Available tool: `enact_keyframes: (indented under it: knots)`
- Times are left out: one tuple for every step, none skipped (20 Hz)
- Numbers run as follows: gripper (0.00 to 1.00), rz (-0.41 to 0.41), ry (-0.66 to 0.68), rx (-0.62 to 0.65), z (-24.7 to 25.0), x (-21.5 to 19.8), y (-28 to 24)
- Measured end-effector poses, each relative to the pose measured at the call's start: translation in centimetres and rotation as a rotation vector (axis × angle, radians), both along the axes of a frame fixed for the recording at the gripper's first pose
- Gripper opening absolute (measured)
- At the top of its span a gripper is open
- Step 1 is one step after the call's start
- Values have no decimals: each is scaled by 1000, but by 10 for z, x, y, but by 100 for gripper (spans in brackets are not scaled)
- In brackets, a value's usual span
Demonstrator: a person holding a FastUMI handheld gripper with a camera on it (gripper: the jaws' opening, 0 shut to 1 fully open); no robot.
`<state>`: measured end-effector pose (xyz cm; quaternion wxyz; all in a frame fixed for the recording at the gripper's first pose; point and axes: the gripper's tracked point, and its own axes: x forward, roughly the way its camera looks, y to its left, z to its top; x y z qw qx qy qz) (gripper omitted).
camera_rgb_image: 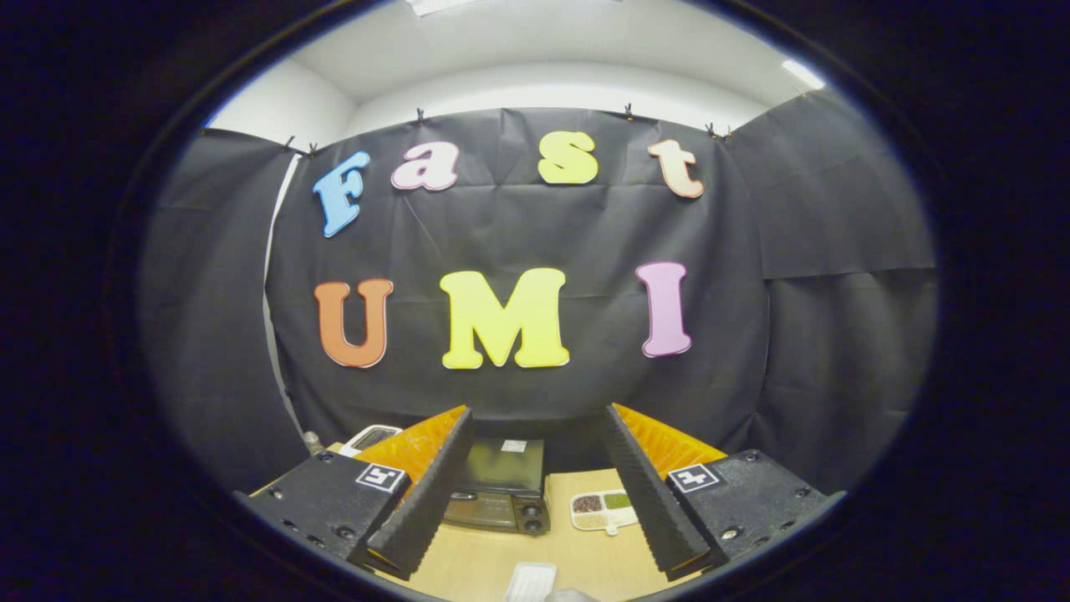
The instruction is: Open the toaster oven, put the food inside, and close the toaster oven door.
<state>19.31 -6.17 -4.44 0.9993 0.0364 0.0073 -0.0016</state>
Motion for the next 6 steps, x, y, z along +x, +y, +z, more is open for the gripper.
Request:
enact_keyframes:
  knots:
    - [99,-5,3,-4,-1,-2,-4]
    - [99,-8,7,-5,1,-7,-13]
    - [99,-9,14,0,-1,-10,-16]
    - [99,-6,18,7,-3,-12,-17]
    - [99,-6,23,14,-3,-13,-19]
    - [99,-5,24,17,-8,-13,-14]
